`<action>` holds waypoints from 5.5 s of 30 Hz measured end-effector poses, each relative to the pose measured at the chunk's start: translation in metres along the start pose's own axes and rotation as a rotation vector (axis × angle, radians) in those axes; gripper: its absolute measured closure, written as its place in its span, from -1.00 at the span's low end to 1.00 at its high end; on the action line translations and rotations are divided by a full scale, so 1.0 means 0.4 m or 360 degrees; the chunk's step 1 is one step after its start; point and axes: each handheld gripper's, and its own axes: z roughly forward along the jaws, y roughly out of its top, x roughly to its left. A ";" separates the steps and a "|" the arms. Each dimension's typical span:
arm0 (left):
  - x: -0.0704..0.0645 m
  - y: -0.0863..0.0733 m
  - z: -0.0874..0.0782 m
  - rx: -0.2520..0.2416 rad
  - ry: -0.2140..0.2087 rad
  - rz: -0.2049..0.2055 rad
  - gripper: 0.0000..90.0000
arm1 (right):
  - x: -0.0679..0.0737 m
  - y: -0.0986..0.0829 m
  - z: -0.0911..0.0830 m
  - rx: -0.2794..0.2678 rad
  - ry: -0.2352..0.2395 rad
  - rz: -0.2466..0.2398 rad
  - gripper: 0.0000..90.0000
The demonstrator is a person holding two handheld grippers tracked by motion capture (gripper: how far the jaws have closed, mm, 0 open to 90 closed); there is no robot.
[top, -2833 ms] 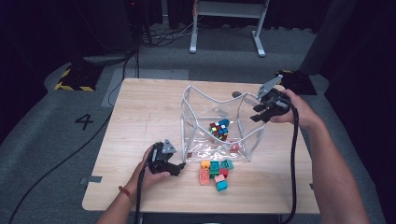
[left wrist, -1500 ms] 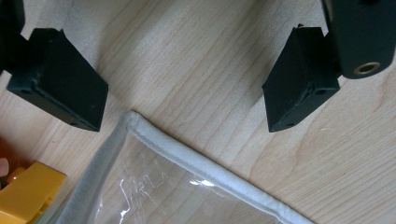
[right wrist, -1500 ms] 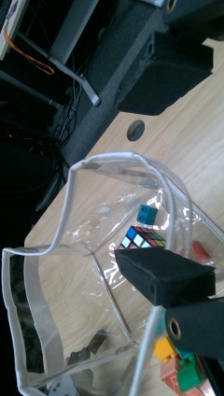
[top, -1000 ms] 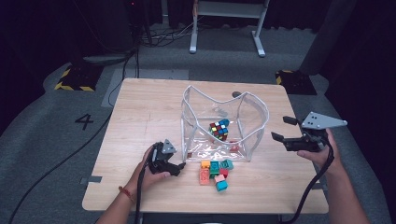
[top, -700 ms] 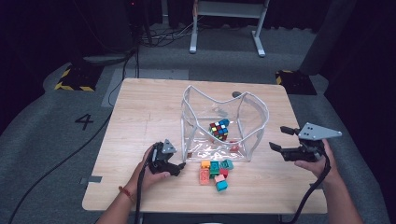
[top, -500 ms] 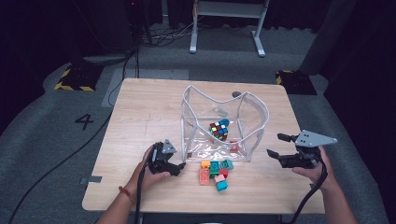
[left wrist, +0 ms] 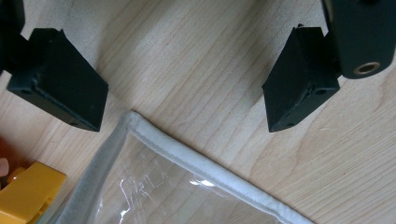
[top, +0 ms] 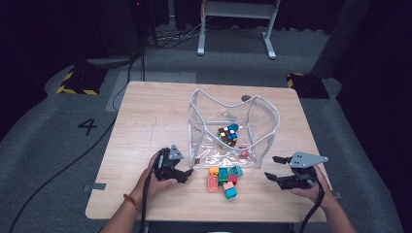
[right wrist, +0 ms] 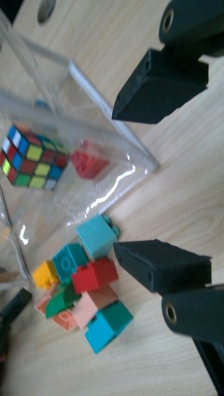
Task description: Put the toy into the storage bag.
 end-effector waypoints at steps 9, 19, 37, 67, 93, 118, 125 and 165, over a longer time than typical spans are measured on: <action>0.000 0.000 0.001 0.0001 -0.0016 -0.0006 -0.69 | 0.043 0.006 0.088 0.0061 0.0190 -0.0078 0.10; 0.000 0.000 0.001 -0.0002 -0.0003 -0.0003 -0.69 | 0.094 0.038 0.151 0.0106 0.0302 -0.0286 0.45; 0.000 0.000 0.000 0.0000 -0.0002 -0.0002 -0.69 | 0.115 0.047 0.215 0.0172 0.0356 -0.0256 0.38; 0.000 0.000 0.000 0.0000 -0.0002 -0.0005 -0.69 | 0.046 0.009 0.119 0.0085 0.0284 -0.0161 0.51; 0.000 0.000 0.000 -0.0002 -0.0002 -0.0006 -0.69 | -0.126 -0.045 -0.034 0.0056 -0.0120 0.0105 0.51; 0.000 0.000 0.001 -0.0002 -0.0002 -0.0005 -0.69 | -0.276 0.157 -0.126 -0.0109 -0.0410 0.0175 0.51; 0.000 0.000 0.001 -0.0002 -0.0003 -0.0002 -0.69 | -0.295 0.226 -0.155 -0.0140 -0.0455 0.0140 0.51; 0.000 0.000 0.000 0.0000 -0.0002 -0.0005 -0.69 | -0.201 0.428 -0.054 -0.0162 -0.0141 -0.0098 0.51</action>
